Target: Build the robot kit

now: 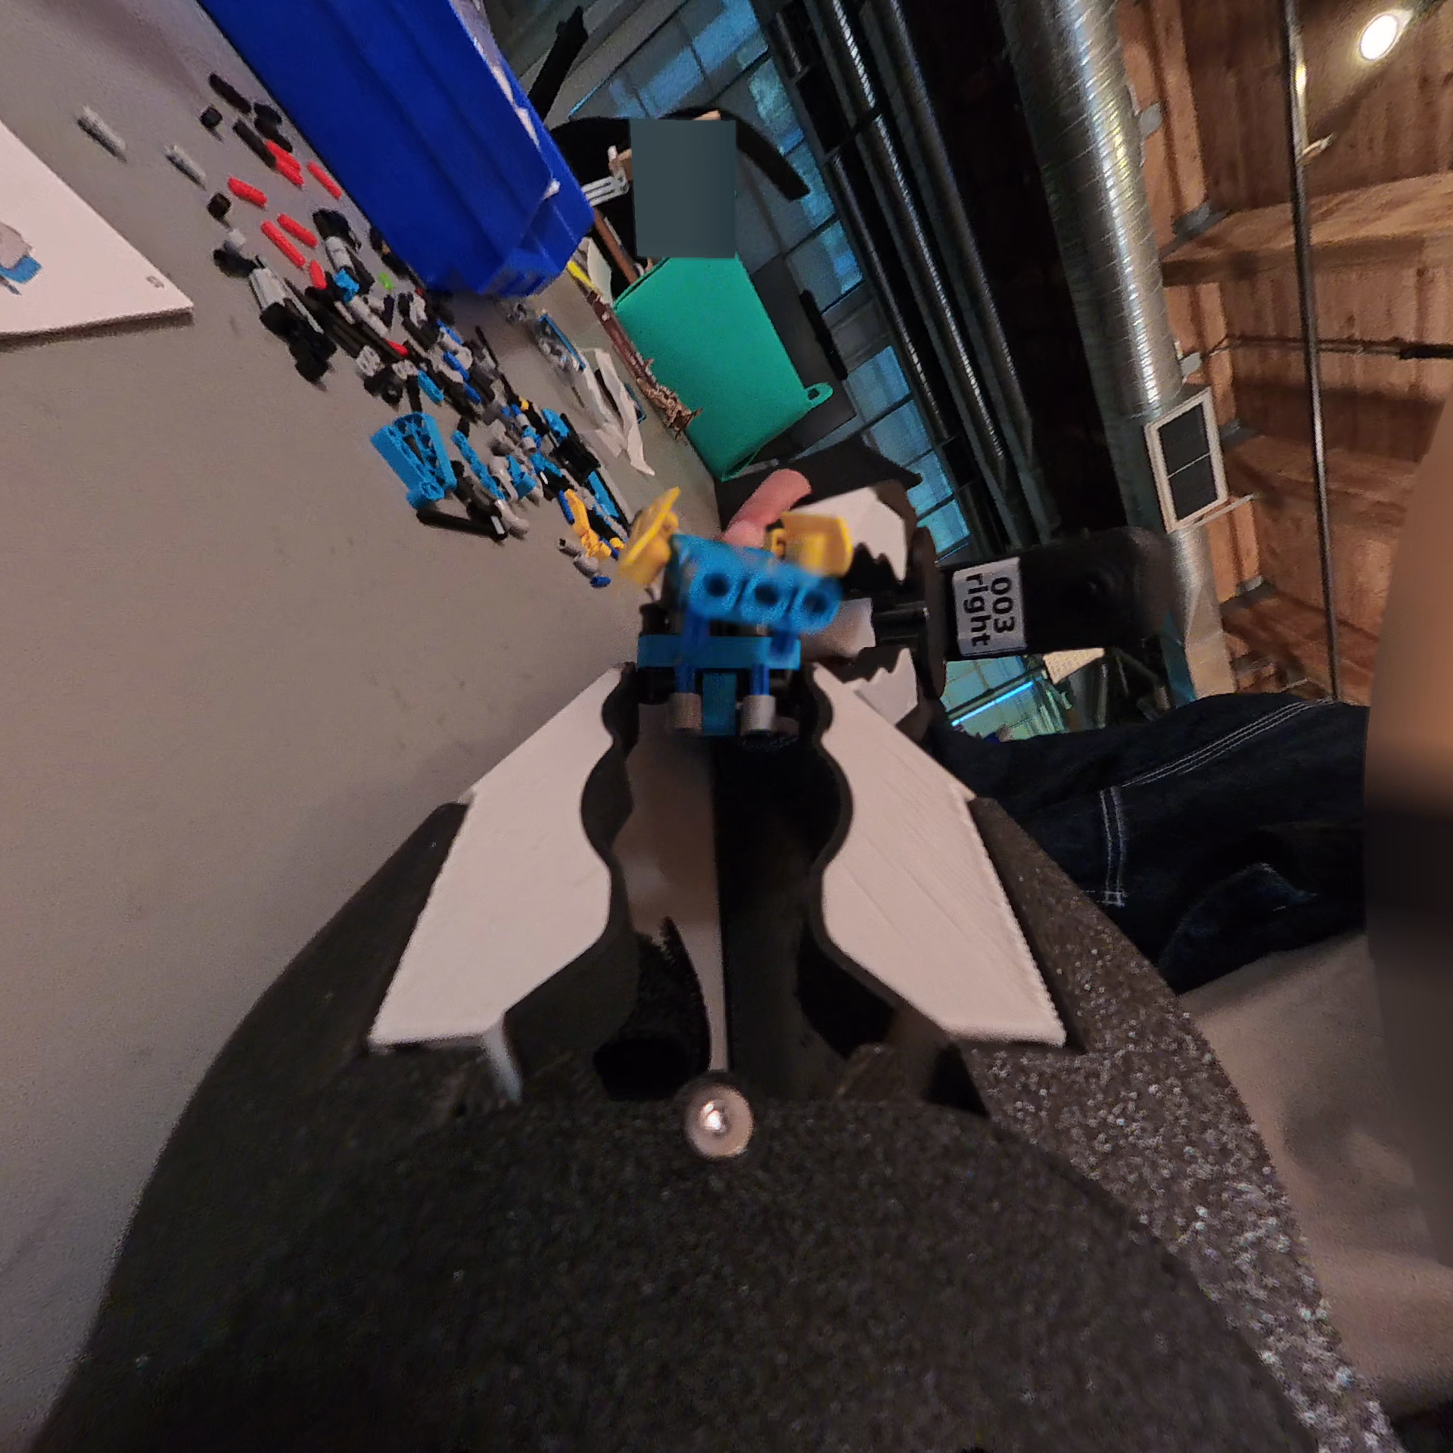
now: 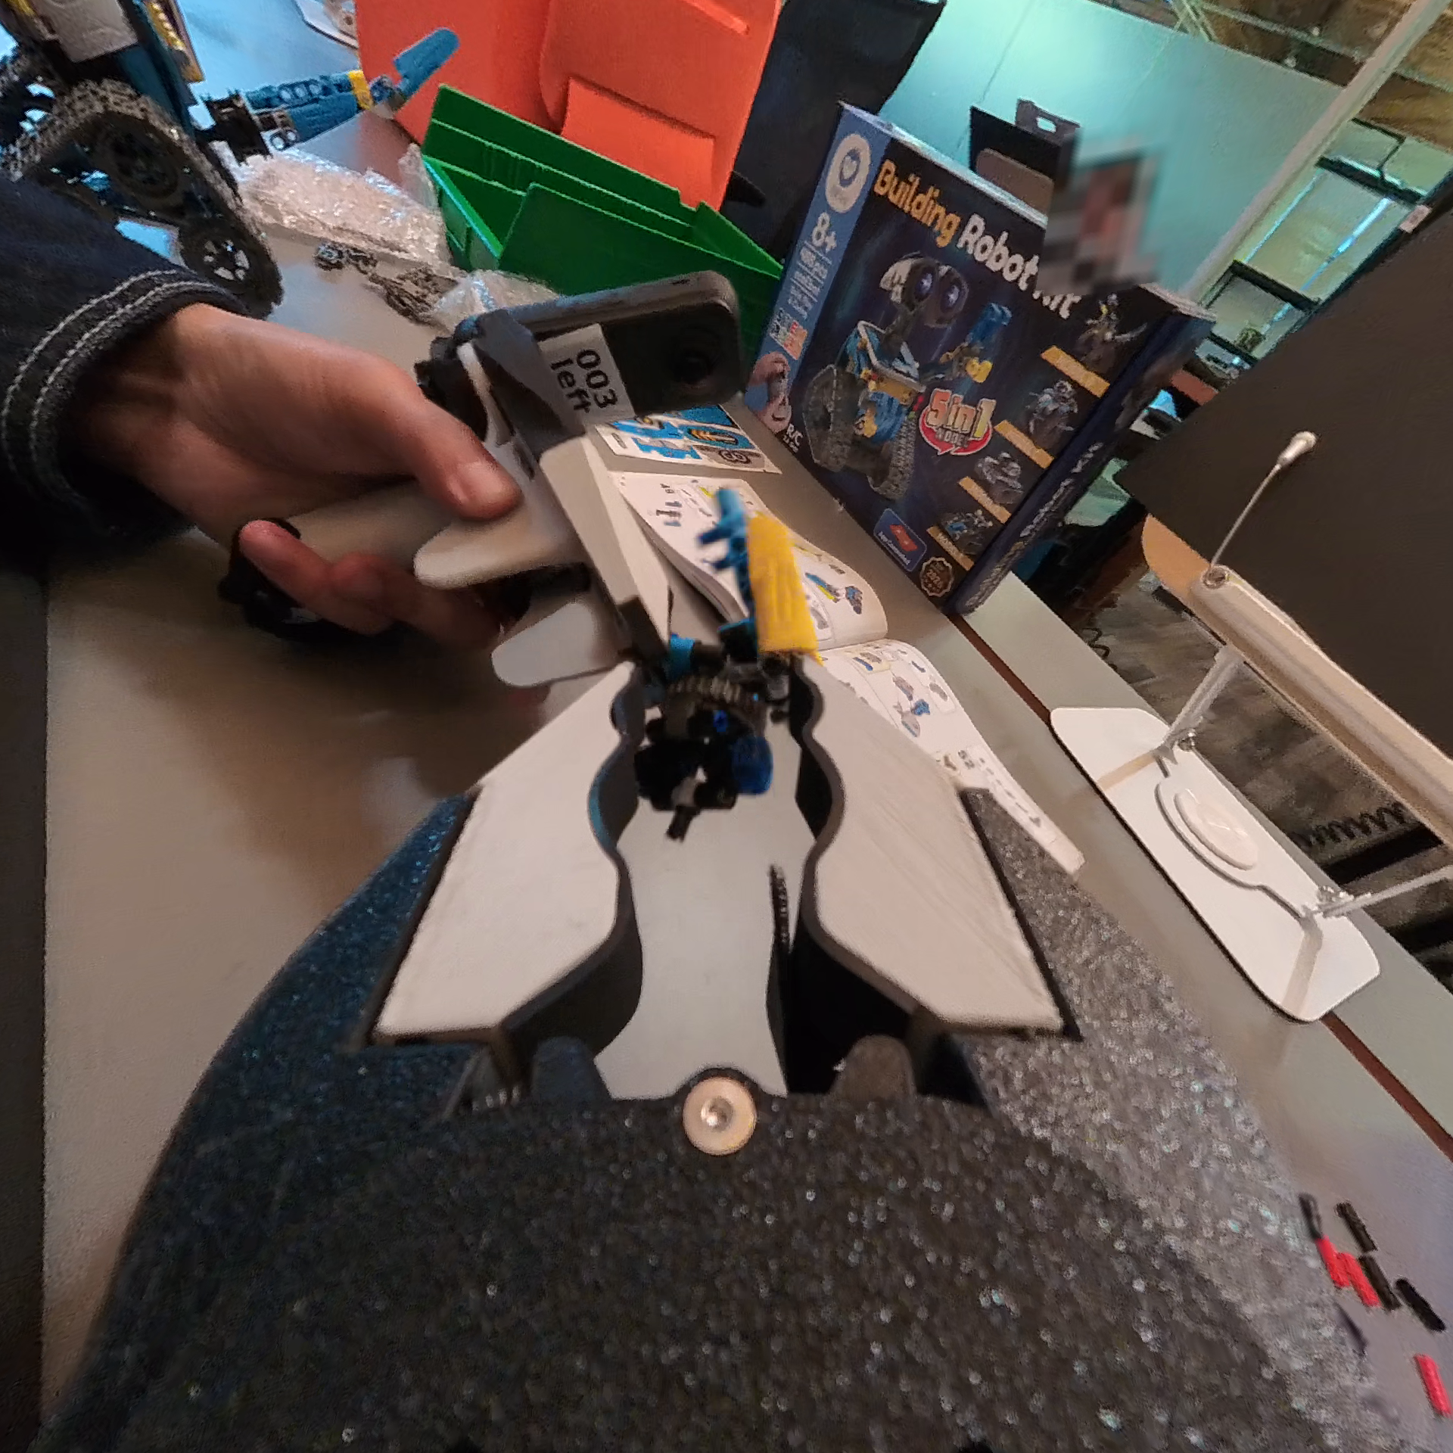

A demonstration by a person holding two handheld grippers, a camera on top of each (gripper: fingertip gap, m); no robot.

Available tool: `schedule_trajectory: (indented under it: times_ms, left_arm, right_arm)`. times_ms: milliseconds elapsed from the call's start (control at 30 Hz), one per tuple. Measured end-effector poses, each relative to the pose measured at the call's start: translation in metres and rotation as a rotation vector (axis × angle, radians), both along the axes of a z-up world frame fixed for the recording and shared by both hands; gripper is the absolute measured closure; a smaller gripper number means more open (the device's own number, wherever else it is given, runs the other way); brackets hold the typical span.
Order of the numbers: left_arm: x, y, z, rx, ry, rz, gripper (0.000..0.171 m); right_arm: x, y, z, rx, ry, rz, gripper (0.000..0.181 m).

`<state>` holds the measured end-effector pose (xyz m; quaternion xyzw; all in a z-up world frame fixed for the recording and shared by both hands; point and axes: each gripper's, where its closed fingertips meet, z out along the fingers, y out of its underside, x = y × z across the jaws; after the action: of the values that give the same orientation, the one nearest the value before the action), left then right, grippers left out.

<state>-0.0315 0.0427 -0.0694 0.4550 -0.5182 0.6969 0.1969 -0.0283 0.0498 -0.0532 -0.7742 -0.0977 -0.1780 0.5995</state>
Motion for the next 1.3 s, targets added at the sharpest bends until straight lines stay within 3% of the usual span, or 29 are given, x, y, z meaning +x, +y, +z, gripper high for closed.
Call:
schedule_trajectory:
  times_ms: [400,633,767,867,1000,1233,1300]
  left_arm:
    - [0.001,0.001,-0.011,0.227,-0.096,0.033,0.132]
    - [-0.002,-0.001,-0.039,0.691,-0.315,0.012,0.131]
    - [-0.003,-0.002,-0.053,0.877,-0.378,0.001,0.131]
    - [-0.004,0.001,-0.055,0.929,-0.394,-0.007,0.131]
    - [-0.008,0.021,-0.056,0.978,-0.392,0.019,0.131]
    - [-0.028,0.067,-0.052,1.122,-0.438,0.194,0.131]
    - [-0.034,0.072,-0.056,1.128,-0.418,0.229,0.131]
  right_arm:
    - [0.003,-0.003,-0.014,-0.051,0.081,0.01,0.15]
    - [-0.004,-0.011,-0.035,-0.116,0.399,0.183,0.159]
    - [-0.012,-0.01,-0.056,-0.22,0.375,0.193,0.162]
    - [-0.009,-0.012,-0.044,-0.177,0.333,0.181,0.167]
    - [0.013,-0.019,-0.04,-0.146,0.378,0.077,0.167]
    - [0.038,-0.022,-0.073,-0.286,0.332,-0.157,0.165]
    - [0.041,-0.023,-0.061,-0.239,0.275,-0.231,0.164]
